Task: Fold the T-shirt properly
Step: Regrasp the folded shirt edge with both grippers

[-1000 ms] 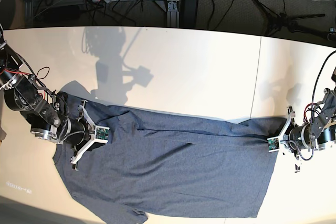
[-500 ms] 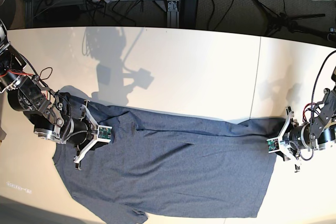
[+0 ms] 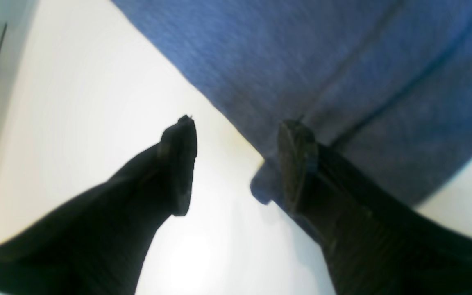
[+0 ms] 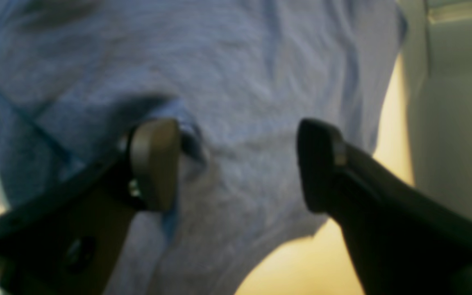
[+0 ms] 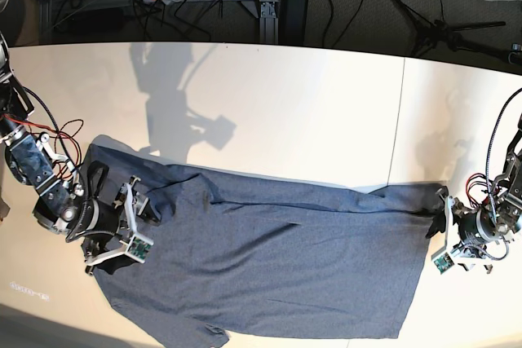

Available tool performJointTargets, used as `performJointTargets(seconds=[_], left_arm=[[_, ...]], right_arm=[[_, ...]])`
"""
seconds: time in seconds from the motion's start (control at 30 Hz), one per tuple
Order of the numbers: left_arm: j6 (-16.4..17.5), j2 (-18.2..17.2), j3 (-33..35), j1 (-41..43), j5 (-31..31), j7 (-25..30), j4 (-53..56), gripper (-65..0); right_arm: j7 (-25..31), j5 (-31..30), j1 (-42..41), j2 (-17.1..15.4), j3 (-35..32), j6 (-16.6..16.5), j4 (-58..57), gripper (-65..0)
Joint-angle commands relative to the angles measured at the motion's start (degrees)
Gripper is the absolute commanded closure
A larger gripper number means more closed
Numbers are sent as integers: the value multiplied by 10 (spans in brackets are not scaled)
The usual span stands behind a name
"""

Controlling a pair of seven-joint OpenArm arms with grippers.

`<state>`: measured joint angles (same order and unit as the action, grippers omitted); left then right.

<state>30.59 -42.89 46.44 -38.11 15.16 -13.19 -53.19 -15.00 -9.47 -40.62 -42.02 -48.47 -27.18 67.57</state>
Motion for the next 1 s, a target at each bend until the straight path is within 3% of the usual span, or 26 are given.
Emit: performJointTargets(seconds=[0.0,0.2,0.33,0.47,0.7,0.97], left_arm=[[24,-9,-20,-17,20,1,-7,-348],[82,-10,-71,-11,110,-78,-41,-348],[83,-10,-72,22,123,-110,-93,-342],[83,-10,-72,83,122,-115,-160,-288],[83,-9,-72,157,116,-128,-226,-288],[83,-9,-72,167,103,-128,-227,-288]], right_arm=[[-11,-27,-15,-16,23,0,14,-447],[-148,-184,-10,-47,111,-3,60,-447],[-212,-241,27,-53,180,-7,75,-443],[-252,-242,89,-61,221,-7,92,-443],[-262,-257,216,-95,260,-7,138,-443],[-253,-260,318,-95,309,-8,160,-443]])
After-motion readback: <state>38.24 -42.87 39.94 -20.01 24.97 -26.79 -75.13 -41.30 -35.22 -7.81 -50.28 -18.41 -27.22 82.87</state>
